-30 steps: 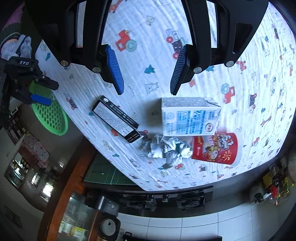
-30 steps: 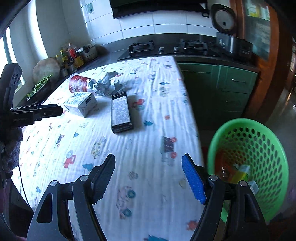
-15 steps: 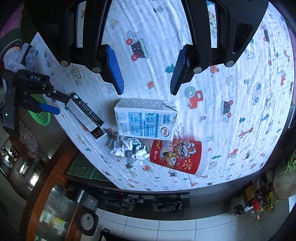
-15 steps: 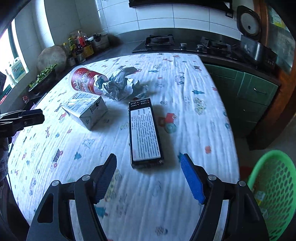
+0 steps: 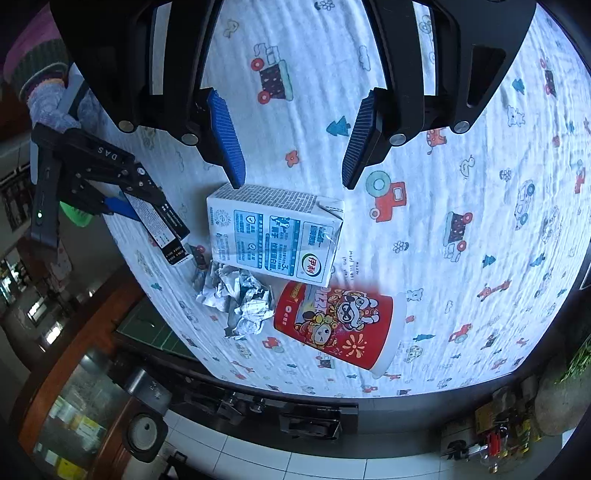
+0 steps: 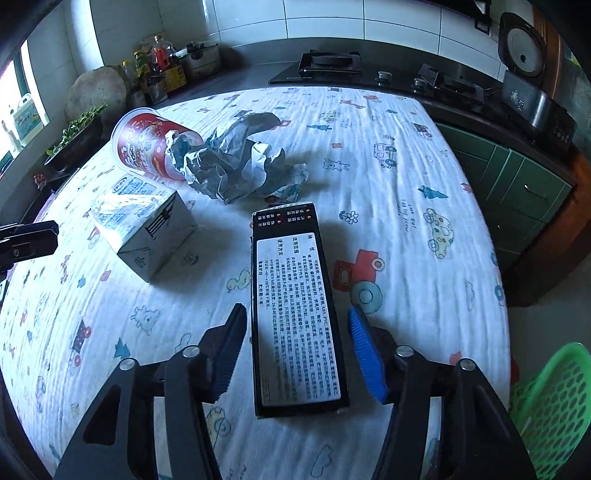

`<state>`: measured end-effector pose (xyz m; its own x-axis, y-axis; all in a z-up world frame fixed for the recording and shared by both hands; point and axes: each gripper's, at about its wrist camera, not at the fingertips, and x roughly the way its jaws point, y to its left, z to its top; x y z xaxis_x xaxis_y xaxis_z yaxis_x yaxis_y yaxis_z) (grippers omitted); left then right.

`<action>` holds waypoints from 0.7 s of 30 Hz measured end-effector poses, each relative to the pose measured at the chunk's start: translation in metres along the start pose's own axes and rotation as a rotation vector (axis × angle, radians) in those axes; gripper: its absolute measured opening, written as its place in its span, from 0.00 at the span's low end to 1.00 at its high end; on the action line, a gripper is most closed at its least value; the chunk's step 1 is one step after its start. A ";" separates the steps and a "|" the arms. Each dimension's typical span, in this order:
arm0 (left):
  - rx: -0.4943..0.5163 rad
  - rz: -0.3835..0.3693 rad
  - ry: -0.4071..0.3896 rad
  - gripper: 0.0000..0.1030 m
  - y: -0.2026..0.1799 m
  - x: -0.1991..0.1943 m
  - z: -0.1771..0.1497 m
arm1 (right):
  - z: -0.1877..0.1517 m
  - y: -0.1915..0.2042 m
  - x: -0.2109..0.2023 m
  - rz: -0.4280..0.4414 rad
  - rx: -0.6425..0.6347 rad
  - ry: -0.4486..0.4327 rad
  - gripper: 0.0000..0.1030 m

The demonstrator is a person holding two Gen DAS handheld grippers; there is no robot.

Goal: Collect trash
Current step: 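Grasp the black rectangular box with the right gripper, then grasp the white-blue milk carton with the left gripper while the right holds the black box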

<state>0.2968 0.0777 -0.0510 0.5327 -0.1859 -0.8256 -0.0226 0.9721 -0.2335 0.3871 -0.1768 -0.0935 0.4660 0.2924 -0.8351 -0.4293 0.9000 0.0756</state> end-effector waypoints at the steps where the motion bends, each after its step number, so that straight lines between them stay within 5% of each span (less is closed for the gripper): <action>1: -0.009 0.000 0.003 0.56 -0.001 0.002 0.001 | 0.000 0.000 0.000 -0.002 -0.003 -0.001 0.47; 7: -0.032 0.003 -0.007 0.60 -0.011 0.008 0.007 | -0.006 0.000 -0.006 0.013 -0.013 -0.012 0.43; 14: 0.251 0.031 -0.046 0.67 -0.040 0.003 0.014 | -0.019 -0.005 -0.019 0.029 -0.008 -0.012 0.43; 21: 0.530 -0.062 -0.020 0.76 -0.049 0.005 0.023 | -0.029 -0.007 -0.034 0.021 0.000 -0.010 0.43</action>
<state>0.3198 0.0321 -0.0317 0.5358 -0.2472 -0.8073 0.4367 0.8995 0.0144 0.3518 -0.2028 -0.0817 0.4644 0.3144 -0.8279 -0.4394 0.8935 0.0929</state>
